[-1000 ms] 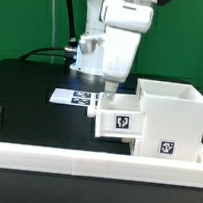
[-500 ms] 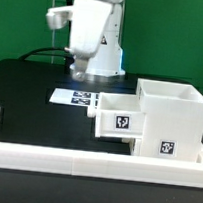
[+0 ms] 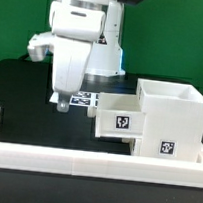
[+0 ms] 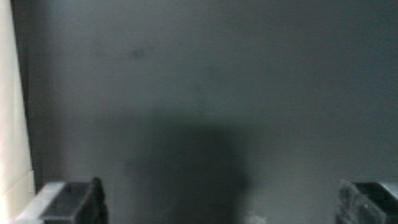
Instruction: Assemble drawer
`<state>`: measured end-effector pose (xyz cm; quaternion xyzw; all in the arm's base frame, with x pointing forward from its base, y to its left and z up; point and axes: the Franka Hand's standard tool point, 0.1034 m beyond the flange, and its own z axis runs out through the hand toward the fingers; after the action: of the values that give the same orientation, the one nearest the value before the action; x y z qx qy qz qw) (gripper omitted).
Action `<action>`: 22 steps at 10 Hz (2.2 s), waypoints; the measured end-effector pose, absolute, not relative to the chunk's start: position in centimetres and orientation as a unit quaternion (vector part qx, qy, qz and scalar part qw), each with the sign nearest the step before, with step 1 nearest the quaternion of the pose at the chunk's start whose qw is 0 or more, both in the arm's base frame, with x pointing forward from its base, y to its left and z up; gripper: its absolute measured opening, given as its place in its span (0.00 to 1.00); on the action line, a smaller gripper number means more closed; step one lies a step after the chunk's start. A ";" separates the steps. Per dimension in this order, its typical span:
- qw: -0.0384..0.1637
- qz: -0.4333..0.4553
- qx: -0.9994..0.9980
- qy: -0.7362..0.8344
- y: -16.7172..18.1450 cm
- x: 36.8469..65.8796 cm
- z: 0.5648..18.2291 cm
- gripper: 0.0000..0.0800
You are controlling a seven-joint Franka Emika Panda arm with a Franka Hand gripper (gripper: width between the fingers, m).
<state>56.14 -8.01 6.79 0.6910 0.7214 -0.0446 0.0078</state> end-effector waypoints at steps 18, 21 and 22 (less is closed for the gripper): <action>-0.005 -0.038 0.697 0.716 1.3 57.4 5.2 0.81; -0.004 -0.037 0.700 0.713 2.9 57.4 5.2 0.81; -0.003 -0.037 0.701 0.712 2.9 57.4 5.2 0.81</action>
Offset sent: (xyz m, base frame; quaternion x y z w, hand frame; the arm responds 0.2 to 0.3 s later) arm 0.0069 0.0253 -0.0072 0.0167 0.0144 0.0379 0.9990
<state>57.45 2.92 5.25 0.7008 0.7124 -0.0373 -0.0031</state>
